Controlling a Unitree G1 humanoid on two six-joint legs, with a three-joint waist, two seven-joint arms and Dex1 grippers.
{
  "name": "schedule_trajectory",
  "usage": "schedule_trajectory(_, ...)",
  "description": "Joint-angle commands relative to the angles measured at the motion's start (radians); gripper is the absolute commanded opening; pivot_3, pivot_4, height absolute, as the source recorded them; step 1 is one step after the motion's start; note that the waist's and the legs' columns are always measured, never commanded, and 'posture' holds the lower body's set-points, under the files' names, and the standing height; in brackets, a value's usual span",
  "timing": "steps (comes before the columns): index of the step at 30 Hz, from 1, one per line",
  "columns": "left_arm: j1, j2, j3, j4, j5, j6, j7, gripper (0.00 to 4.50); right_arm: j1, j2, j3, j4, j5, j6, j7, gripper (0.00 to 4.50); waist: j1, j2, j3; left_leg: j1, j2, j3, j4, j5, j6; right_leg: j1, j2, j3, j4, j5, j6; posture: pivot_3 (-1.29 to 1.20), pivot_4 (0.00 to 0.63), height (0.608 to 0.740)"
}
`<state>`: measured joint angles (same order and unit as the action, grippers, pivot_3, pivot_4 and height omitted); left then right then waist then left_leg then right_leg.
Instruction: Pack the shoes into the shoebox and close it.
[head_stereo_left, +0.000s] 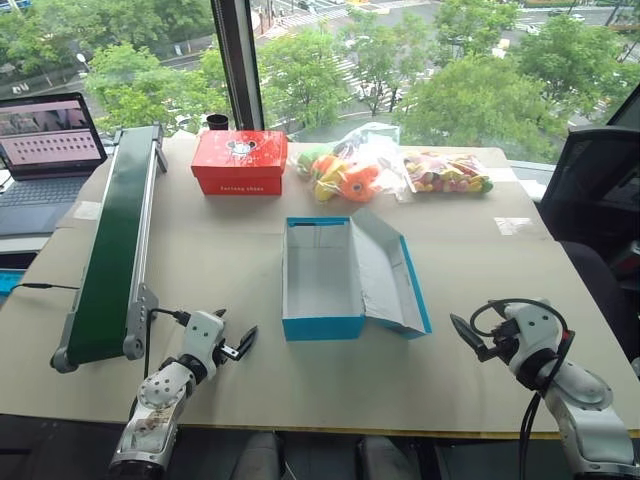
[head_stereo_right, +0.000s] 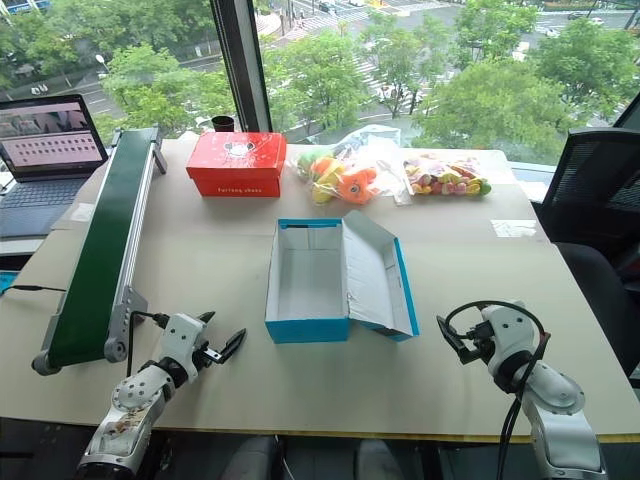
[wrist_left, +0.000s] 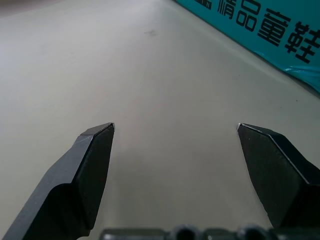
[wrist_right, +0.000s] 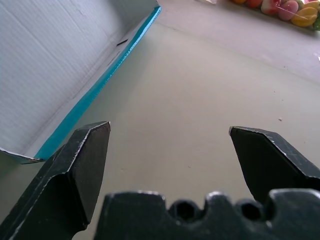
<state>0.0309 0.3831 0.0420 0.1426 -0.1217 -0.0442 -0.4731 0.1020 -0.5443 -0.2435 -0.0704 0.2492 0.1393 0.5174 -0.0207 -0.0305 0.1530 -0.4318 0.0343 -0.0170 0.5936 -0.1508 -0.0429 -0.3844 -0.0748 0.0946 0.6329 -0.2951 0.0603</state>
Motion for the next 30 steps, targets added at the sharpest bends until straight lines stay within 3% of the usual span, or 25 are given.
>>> schedule_trajectory(1,-0.077,-0.001,0.087,-0.066,-0.054,0.010,0.053,4.17,-0.059,-0.049,-0.067,-0.082,0.034,0.077,-0.026,4.49,0.001,0.000,0.000,0.000,0.000,0.000,0.000,0.000,0.000,0.000,0.000,0.000,0.000,0.000,0.000,0.00,0.150,0.739)
schedule_trajectory(6,-0.335,0.035,0.295,-0.089,-0.059,-0.018,0.298,4.17,-0.300,-0.170,-0.157,-0.039,0.081,0.151,-0.033,4.49,0.003,0.000,0.020,-0.011,0.001,-0.005,0.017,0.004,0.002,-0.007,0.003,-0.001,0.014,0.003,0.006,0.00,0.150,0.739)
schedule_trajectory(13,-0.520,0.083,0.331,-0.166,-0.064,0.072,0.363,4.17,-0.552,-0.171,-0.122,0.053,0.103,0.137,-0.001,4.49,0.004,-0.003,0.020,-0.008,-0.001,-0.006,0.016,0.004,0.003,-0.002,0.003,-0.002,0.010,0.007,0.003,0.00,0.150,0.739)
schedule_trajectory(21,-0.479,0.151,0.463,-0.039,-0.010,0.365,0.542,4.17,-0.718,-0.002,0.122,-0.041,0.245,0.273,0.168,4.49,-0.029,-0.003,0.021,-0.008,0.000,-0.008,0.016,0.005,0.003,-0.004,0.005,-0.002,0.015,0.008,0.003,0.00,0.150,0.739)
schedule_trajectory(30,-0.434,0.189,0.496,-0.017,-0.044,0.363,0.488,4.17,-0.747,0.110,0.262,-0.082,0.257,0.329,0.225,4.49,0.003,-0.011,0.025,-0.011,0.000,-0.011,0.018,0.005,0.001,-0.004,0.002,-0.008,0.016,0.009,0.001,0.00,0.150,0.739)
